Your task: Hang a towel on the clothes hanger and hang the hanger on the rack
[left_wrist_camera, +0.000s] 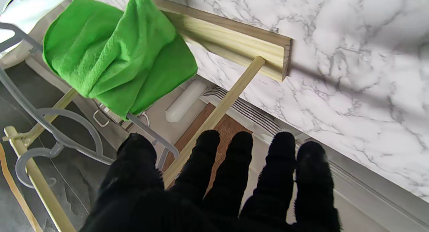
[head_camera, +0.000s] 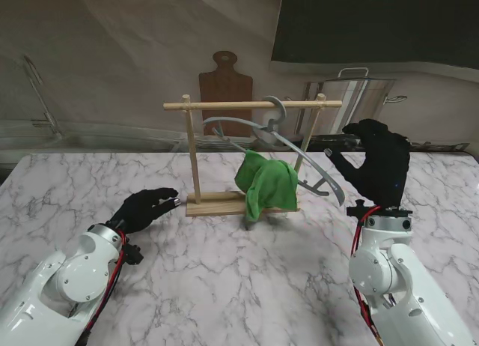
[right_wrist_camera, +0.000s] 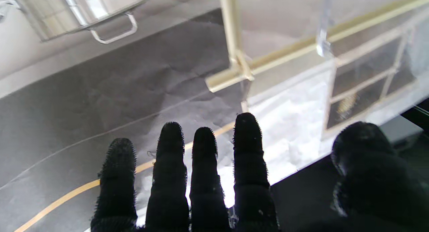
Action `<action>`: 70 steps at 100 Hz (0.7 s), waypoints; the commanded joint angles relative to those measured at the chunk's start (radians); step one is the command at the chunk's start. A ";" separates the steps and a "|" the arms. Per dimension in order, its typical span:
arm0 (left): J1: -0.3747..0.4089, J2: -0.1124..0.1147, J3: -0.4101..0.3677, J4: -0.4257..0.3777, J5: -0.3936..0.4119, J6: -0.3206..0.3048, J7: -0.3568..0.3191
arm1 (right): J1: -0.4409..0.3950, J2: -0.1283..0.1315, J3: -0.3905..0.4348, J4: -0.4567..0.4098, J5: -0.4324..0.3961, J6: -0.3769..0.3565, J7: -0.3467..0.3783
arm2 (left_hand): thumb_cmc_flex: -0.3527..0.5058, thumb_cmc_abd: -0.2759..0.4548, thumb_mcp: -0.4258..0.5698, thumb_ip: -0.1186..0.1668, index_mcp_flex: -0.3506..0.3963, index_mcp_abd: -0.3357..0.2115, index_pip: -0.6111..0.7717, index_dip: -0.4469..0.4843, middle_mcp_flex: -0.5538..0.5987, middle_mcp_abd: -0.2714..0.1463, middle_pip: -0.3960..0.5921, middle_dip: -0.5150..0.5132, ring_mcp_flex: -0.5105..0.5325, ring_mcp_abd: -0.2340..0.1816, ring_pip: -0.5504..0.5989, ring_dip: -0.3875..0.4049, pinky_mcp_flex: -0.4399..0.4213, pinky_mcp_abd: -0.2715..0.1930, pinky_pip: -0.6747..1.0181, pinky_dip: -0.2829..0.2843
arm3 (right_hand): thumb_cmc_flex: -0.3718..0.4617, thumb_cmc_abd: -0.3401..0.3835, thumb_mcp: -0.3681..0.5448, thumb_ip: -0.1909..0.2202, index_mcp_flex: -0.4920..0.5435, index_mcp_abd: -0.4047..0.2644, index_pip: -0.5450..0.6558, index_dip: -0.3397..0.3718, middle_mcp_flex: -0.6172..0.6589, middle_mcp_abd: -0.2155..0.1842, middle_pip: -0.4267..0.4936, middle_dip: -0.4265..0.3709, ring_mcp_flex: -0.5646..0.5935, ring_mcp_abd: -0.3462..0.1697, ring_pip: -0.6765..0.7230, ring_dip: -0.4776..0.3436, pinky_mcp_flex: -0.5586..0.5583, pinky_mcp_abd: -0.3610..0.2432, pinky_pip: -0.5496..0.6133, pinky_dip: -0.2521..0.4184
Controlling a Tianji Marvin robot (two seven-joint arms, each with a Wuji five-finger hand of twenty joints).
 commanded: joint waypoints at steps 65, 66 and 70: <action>0.004 -0.007 0.002 0.000 -0.044 -0.035 -0.010 | -0.111 0.006 -0.225 -0.232 0.089 -0.207 0.140 | 0.023 0.061 0.002 0.002 0.006 0.001 0.008 -0.010 -0.070 -0.003 -0.011 -0.020 -0.037 -0.012 -0.012 -0.013 0.009 0.017 -0.704 0.019 | 0.006 0.040 0.033 0.018 0.031 -0.037 -0.052 -0.059 0.119 -0.029 -0.132 -0.048 0.060 -0.026 -0.083 -0.037 0.012 -0.016 -0.054 -0.040; 0.005 -0.007 0.002 0.000 -0.045 -0.035 -0.010 | -0.109 0.005 -0.230 -0.230 0.094 -0.206 0.141 | 0.023 0.060 0.002 0.002 0.007 0.002 0.008 -0.010 -0.069 -0.002 -0.011 -0.020 -0.036 -0.013 -0.012 -0.013 0.009 0.017 -0.704 0.019 | 0.006 0.040 0.033 0.018 0.031 -0.037 -0.052 -0.059 0.119 -0.029 -0.132 -0.048 0.060 -0.026 -0.083 -0.037 0.012 -0.016 -0.055 -0.040; 0.005 -0.007 0.002 0.000 -0.050 -0.036 -0.010 | -0.103 0.003 -0.248 -0.223 0.113 -0.203 0.153 | 0.024 0.061 0.003 0.002 0.006 0.003 0.008 -0.010 -0.068 -0.001 -0.011 -0.020 -0.037 -0.011 -0.012 -0.013 0.009 0.017 -0.704 0.020 | 0.006 0.040 0.030 0.018 0.031 -0.036 -0.054 -0.059 0.121 -0.029 -0.132 -0.048 0.061 -0.026 -0.085 -0.037 0.013 -0.016 -0.055 -0.041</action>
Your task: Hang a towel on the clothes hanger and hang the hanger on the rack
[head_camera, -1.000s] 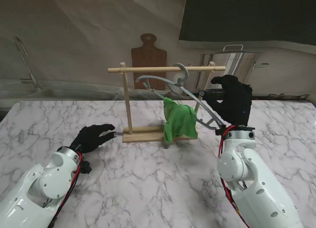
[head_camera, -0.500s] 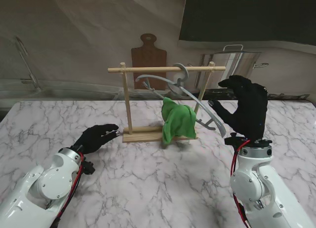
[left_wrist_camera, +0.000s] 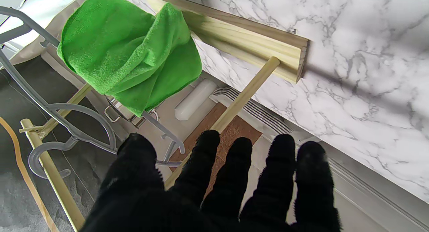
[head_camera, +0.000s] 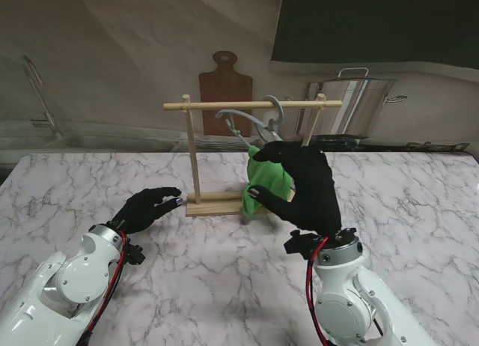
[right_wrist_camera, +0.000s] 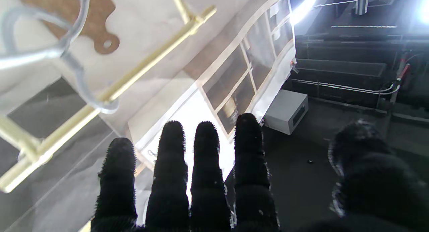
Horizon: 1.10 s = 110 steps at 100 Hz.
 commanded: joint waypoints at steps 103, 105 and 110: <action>-0.055 -0.019 0.089 0.073 -0.093 -0.016 0.018 | 0.094 0.012 -0.076 0.331 0.296 0.182 0.363 | 0.028 0.069 0.003 0.003 -0.003 0.003 0.006 -0.007 -0.010 -0.013 0.002 -0.006 -0.013 -0.021 0.010 -0.007 0.011 0.008 -0.673 0.037 | 0.025 0.104 -0.031 0.017 -0.078 -0.093 -0.052 -0.007 -0.077 -0.043 -0.021 -0.006 -0.034 -0.034 -0.060 -0.017 -0.014 -0.040 -0.051 -0.014; -0.057 -0.019 0.092 0.075 -0.098 -0.014 0.017 | 0.090 0.012 -0.069 0.334 0.298 0.179 0.363 | 0.026 0.070 0.002 0.003 -0.004 0.004 0.006 -0.007 -0.010 -0.014 0.002 -0.006 -0.013 -0.021 0.010 -0.006 0.011 0.007 -0.672 0.038 | 0.024 0.103 -0.031 0.017 -0.078 -0.094 -0.053 -0.008 -0.078 -0.043 -0.023 -0.008 -0.035 -0.034 -0.062 -0.018 -0.014 -0.040 -0.052 -0.014; -0.059 -0.020 0.099 0.079 -0.105 -0.009 0.016 | 0.082 0.011 -0.053 0.341 0.302 0.173 0.357 | 0.028 0.070 0.003 0.004 -0.005 0.003 0.005 -0.007 -0.011 -0.015 0.002 -0.005 -0.015 -0.021 0.010 -0.006 0.009 0.006 -0.670 0.038 | 0.022 0.101 -0.029 0.017 -0.077 -0.098 -0.053 -0.009 -0.072 -0.048 -0.026 -0.009 -0.034 -0.037 -0.065 -0.021 -0.015 -0.039 -0.054 -0.014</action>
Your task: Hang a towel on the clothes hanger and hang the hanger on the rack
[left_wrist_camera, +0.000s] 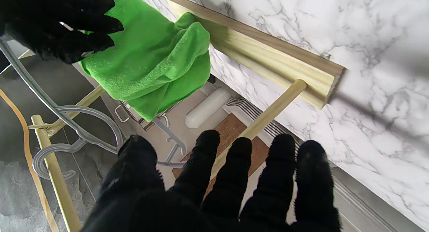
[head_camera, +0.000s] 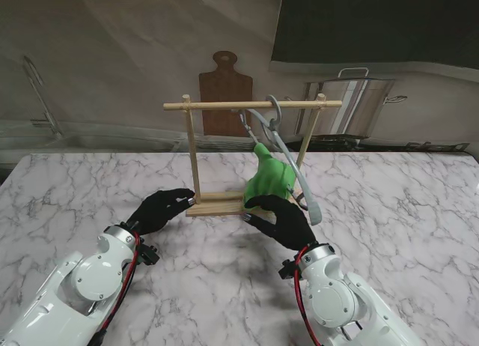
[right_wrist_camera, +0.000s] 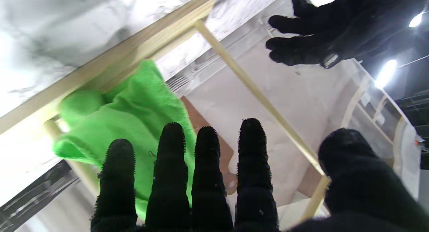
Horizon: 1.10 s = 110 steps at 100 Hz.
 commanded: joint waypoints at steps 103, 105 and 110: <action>-0.011 -0.015 0.003 0.041 0.011 -0.015 0.024 | -0.044 0.007 0.144 0.020 0.077 -0.073 -0.001 | 0.031 0.061 0.002 0.004 -0.028 0.008 -0.002 -0.011 -0.012 -0.014 0.003 0.002 -0.019 -0.020 0.014 -0.001 -0.007 0.004 -0.652 0.020 | 0.002 0.023 0.003 0.014 0.013 -0.030 -0.005 -0.018 0.031 -0.037 -0.027 -0.014 -0.015 -0.035 -0.046 -0.014 -0.017 -0.032 -0.033 0.006; -0.013 -0.015 0.004 0.043 0.009 -0.013 0.023 | -0.043 0.007 0.144 0.021 0.079 -0.074 0.001 | 0.032 0.061 0.002 0.004 -0.029 0.009 -0.003 -0.011 -0.013 -0.014 0.002 0.002 -0.020 -0.021 0.014 -0.001 -0.007 0.004 -0.652 0.019 | 0.002 0.023 0.003 0.014 0.015 -0.029 -0.004 -0.017 0.033 -0.036 -0.027 -0.013 -0.013 -0.035 -0.045 -0.014 -0.016 -0.031 -0.033 0.006; -0.019 -0.015 0.006 0.048 0.010 -0.010 0.022 | -0.037 0.008 0.144 0.025 0.080 -0.080 0.006 | 0.031 0.062 0.002 0.004 -0.030 0.008 -0.003 -0.012 -0.013 -0.013 0.002 0.002 -0.020 -0.020 0.014 -0.002 -0.007 0.004 -0.652 0.019 | 0.000 0.021 0.002 0.014 0.018 -0.032 -0.004 -0.018 0.036 -0.037 -0.028 -0.014 -0.012 -0.038 -0.046 -0.014 -0.016 -0.030 -0.034 0.007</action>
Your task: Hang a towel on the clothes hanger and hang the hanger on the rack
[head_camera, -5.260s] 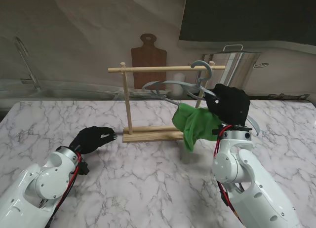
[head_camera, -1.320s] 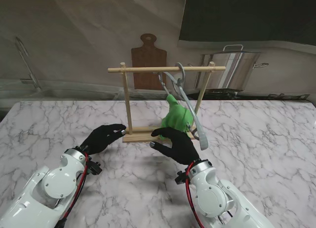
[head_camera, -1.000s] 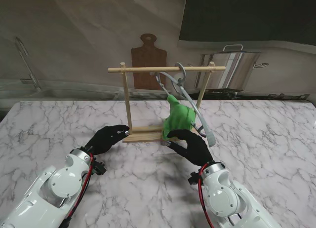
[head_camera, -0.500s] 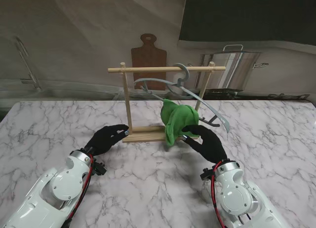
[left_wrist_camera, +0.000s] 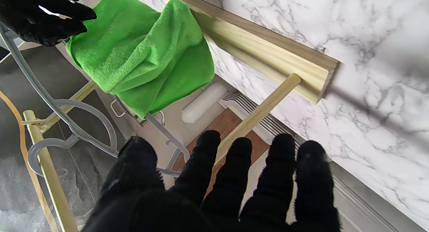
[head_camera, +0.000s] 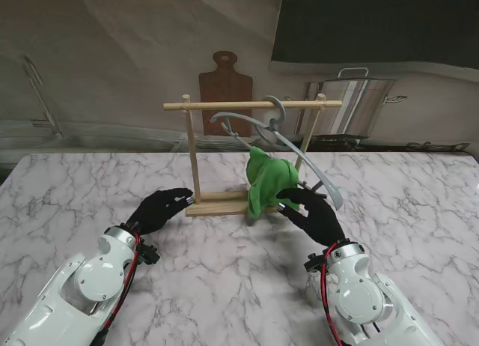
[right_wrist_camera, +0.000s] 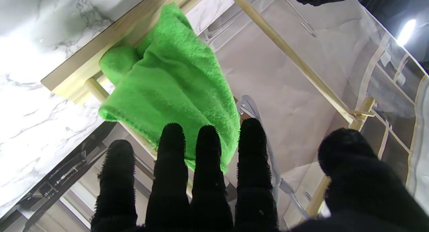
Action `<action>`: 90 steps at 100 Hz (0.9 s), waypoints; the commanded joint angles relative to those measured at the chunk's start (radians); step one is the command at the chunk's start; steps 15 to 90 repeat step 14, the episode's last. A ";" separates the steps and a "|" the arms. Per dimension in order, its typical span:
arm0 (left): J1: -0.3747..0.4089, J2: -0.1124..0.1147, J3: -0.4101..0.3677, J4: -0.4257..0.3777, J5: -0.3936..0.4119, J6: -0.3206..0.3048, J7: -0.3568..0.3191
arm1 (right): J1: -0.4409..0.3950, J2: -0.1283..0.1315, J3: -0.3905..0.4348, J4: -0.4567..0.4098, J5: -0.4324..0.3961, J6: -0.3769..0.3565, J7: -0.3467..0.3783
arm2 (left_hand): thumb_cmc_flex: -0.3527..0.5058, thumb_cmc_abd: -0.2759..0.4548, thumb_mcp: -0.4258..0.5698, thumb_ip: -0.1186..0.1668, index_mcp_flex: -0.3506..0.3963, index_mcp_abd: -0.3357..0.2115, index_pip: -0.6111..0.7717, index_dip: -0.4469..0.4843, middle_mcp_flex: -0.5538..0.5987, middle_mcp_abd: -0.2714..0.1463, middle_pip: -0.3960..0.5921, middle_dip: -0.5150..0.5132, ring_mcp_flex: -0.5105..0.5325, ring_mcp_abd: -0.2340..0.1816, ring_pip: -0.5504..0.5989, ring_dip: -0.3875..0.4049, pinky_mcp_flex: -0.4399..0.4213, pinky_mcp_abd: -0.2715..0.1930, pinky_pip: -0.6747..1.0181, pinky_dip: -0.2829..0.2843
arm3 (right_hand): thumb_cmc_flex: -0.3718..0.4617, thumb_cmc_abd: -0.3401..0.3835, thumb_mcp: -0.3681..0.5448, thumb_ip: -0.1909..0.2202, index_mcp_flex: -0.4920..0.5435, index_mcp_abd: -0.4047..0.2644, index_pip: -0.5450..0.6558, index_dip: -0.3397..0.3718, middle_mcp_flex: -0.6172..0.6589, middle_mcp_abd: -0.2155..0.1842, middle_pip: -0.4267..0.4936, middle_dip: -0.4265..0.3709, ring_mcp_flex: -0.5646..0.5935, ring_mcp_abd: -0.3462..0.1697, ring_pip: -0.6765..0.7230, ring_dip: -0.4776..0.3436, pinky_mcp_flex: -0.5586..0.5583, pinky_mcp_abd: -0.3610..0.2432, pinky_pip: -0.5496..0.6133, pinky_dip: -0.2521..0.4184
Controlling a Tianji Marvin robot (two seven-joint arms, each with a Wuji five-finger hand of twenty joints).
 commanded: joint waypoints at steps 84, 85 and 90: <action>-0.028 -0.002 0.013 0.030 0.011 0.021 -0.019 | 0.022 -0.001 0.001 0.018 0.003 -0.012 0.015 | 0.031 0.051 0.003 0.004 -0.031 0.003 -0.004 -0.012 -0.014 -0.014 0.002 0.002 -0.021 -0.021 0.005 -0.001 -0.008 0.004 -0.651 0.012 | 0.001 0.021 0.002 0.014 0.020 -0.031 -0.006 -0.018 0.023 -0.029 -0.029 -0.005 -0.010 -0.037 -0.033 -0.011 -0.014 -0.028 -0.013 0.009; -0.028 -0.002 0.013 0.030 0.011 0.021 -0.019 | 0.022 -0.001 0.001 0.018 0.003 -0.012 0.015 | 0.031 0.051 0.003 0.004 -0.031 0.003 -0.004 -0.012 -0.014 -0.014 0.002 0.002 -0.021 -0.021 0.005 -0.001 -0.008 0.004 -0.651 0.012 | 0.001 0.021 0.002 0.014 0.020 -0.031 -0.006 -0.018 0.023 -0.029 -0.029 -0.005 -0.010 -0.037 -0.033 -0.011 -0.014 -0.028 -0.013 0.009; -0.028 -0.002 0.013 0.030 0.011 0.021 -0.019 | 0.022 -0.001 0.001 0.018 0.003 -0.012 0.015 | 0.031 0.051 0.003 0.004 -0.031 0.003 -0.004 -0.012 -0.014 -0.014 0.002 0.002 -0.021 -0.021 0.005 -0.001 -0.008 0.004 -0.651 0.012 | 0.001 0.021 0.002 0.014 0.020 -0.031 -0.006 -0.018 0.023 -0.029 -0.029 -0.005 -0.010 -0.037 -0.033 -0.011 -0.014 -0.028 -0.013 0.009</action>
